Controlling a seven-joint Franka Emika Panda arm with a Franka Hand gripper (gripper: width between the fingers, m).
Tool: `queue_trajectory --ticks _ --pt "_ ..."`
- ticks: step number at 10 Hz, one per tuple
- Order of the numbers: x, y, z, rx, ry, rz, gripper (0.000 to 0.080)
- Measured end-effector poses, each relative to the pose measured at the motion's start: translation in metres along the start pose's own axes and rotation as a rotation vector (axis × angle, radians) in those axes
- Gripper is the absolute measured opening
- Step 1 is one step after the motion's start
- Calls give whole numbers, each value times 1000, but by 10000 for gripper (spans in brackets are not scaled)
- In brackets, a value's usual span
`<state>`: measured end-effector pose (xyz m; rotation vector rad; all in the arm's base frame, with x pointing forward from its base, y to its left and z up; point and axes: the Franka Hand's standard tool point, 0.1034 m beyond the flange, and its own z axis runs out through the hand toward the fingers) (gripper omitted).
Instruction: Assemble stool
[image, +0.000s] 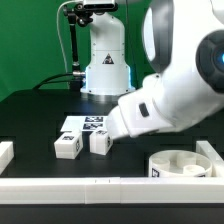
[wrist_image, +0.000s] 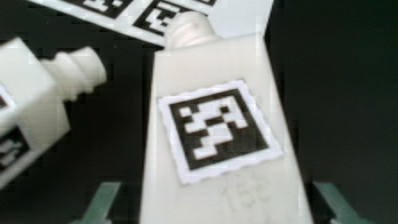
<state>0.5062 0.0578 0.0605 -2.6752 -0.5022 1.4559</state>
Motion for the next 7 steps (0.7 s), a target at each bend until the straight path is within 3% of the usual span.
queue_trajectory --ticks 1,4,5,7 --pt "-6 -2 -4 6 9 0 327" --pt "4 1 -8 -7 72 1 327" --pt "9 3 -16 -20 151 3 327" --pt "5 4 -45 -31 312 -2 327"
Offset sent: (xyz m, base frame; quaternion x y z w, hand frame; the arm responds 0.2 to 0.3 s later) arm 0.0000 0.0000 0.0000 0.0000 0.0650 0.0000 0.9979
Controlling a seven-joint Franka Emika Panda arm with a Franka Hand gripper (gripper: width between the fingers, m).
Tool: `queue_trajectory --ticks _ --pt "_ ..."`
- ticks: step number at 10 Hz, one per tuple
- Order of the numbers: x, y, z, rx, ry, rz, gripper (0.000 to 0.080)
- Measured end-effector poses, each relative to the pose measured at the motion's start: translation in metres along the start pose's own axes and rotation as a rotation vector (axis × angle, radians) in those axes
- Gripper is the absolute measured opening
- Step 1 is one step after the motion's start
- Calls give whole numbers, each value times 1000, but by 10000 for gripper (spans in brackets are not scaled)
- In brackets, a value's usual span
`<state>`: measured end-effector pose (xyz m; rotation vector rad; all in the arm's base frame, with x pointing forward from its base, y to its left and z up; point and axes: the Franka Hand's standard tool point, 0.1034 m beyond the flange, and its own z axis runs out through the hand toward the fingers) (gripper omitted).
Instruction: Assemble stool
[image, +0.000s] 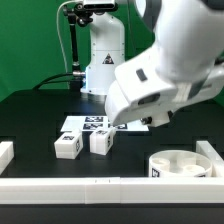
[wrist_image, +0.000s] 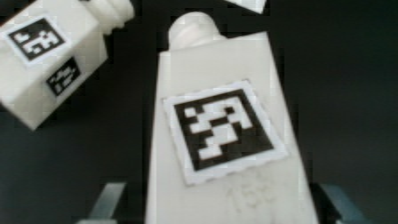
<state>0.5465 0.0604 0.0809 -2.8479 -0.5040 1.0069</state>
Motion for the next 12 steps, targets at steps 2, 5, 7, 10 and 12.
queue_trajectory --ticks 2,5,7,10,12 --pt "16 3 -25 -41 162 -23 327" --pt "17 8 -25 -62 363 -1 327" --pt "21 10 -34 -81 501 9 327" --pt "38 9 -58 -38 702 73 327" --pt "41 19 -58 -98 840 74 327"
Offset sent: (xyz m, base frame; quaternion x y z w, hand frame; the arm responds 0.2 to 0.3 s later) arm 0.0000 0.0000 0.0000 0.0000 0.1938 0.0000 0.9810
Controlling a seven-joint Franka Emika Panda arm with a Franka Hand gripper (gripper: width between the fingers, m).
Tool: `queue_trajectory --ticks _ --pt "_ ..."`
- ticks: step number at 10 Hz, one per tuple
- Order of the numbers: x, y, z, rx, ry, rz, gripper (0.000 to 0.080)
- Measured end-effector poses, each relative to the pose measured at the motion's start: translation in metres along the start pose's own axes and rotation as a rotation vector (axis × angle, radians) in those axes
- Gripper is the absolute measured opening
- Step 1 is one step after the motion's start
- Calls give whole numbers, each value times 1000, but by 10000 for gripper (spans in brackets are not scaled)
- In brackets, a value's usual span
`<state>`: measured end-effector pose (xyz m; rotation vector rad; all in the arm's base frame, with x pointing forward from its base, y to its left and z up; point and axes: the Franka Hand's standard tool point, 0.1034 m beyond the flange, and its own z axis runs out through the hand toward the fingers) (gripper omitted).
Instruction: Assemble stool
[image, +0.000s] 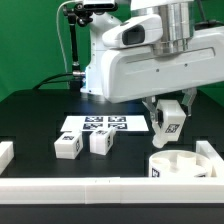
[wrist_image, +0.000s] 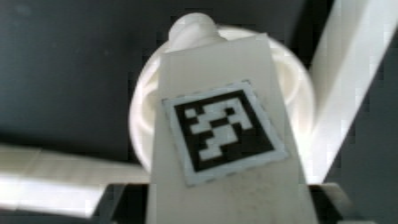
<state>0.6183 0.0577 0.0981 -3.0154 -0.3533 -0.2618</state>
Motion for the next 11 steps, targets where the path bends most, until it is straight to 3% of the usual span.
queue_trajectory --ticks 2,3,5,6,10,11 --pt "1 5 0 -30 78 -2 327" --pt "7 0 -11 -9 43 -4 327" --pt "32 -4 -22 2 67 8 327" --pt "35 -6 -14 2 100 25 327" --pt "33 -6 -12 3 89 22 327" --pt "34 -11 -12 19 63 22 327"
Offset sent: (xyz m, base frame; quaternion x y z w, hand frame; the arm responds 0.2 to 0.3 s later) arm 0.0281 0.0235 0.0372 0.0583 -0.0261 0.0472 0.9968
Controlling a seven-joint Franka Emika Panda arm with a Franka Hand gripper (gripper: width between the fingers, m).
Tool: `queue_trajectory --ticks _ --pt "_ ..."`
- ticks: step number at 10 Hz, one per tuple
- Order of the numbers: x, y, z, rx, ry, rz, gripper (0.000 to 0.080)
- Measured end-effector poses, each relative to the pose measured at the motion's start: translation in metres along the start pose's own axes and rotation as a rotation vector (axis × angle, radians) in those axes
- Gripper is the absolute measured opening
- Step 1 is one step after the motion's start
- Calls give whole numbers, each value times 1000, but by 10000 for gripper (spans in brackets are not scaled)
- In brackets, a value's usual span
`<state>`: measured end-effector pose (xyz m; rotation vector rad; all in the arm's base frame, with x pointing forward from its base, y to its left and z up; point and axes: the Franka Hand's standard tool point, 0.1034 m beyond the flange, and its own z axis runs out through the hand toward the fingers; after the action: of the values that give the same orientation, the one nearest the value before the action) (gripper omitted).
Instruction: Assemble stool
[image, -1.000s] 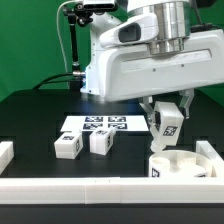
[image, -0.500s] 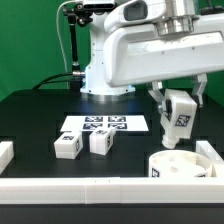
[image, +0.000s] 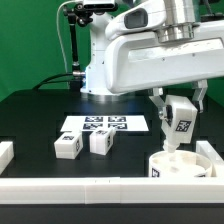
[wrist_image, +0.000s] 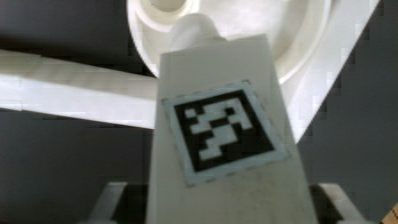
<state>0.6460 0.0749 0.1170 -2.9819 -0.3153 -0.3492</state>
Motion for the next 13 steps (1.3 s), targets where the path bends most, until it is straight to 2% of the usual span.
queue_trajectory --ticks 1,3,4,7,8,9,13 --pt "10 -7 0 17 -8 -5 327" --pt "26 -22 11 36 8 0 327" --pt "31 -24 16 39 17 -3 327" --pt "35 -16 16 15 85 -21 327" --pt "36 -8 15 -12 155 -33 327" --pt "31 -6 17 -23 181 -30 327" --pt "26 -13 17 -13 160 -14 327"
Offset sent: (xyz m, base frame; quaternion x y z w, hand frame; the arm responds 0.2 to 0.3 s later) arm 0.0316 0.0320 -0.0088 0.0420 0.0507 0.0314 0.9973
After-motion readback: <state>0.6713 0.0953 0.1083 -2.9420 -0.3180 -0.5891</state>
